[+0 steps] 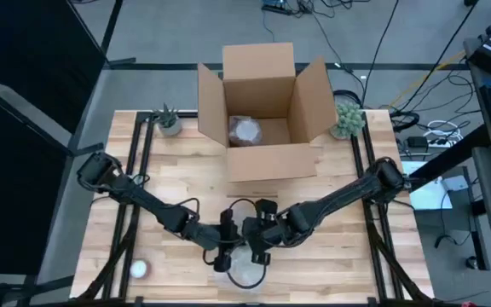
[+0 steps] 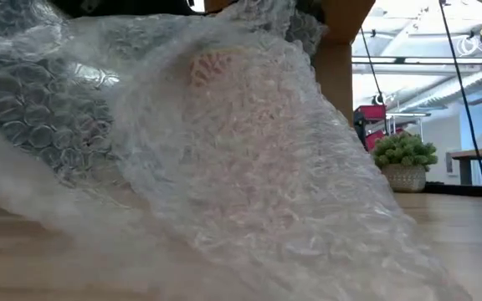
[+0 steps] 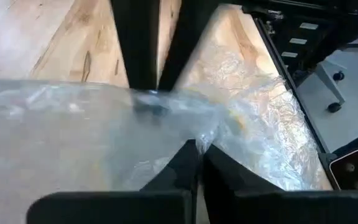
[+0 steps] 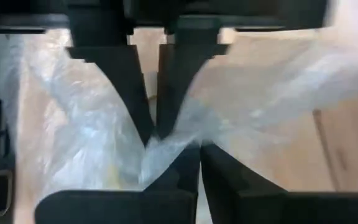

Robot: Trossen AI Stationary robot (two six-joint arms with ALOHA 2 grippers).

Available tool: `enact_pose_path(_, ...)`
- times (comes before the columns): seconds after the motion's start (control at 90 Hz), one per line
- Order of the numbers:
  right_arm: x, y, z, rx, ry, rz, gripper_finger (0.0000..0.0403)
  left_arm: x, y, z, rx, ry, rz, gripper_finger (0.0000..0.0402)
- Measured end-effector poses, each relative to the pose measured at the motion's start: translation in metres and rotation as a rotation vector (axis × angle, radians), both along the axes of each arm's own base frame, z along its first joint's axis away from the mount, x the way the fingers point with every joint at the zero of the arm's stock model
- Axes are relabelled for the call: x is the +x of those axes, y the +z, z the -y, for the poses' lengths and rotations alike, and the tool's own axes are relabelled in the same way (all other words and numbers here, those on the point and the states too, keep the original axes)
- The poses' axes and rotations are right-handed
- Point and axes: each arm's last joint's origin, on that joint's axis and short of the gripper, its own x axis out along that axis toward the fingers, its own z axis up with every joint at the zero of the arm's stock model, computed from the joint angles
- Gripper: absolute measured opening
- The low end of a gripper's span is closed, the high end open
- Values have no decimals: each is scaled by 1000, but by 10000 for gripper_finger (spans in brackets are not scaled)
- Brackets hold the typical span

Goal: Wrap mug
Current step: Wrap the orange mug with the transparent bubble wrap

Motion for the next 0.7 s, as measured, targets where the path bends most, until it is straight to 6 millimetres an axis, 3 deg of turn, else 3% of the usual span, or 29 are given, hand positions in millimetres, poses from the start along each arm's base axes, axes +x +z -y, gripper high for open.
enact_pose_path(0.111,-7,21,-2,12,2,15,0,0,0,0,-2,1,2,0)
enact_pose_path(0.222,-1,25,-8,42,14,92,0,1,1,0,-11,2,19,0)
enact_pose_path(0.3,9,12,-12,53,11,126,0,2,1,1,-18,2,32,0)
enact_pose_path(0.433,22,-27,-12,26,-29,45,0,1,0,0,-15,5,25,0)
enact_pose_path(0.611,25,-54,-12,4,-89,-49,0,1,-1,1,-10,2,27,0)
enact_pose_path(0.7,23,-55,-15,15,-84,-63,0,1,2,1,-21,-4,39,0)
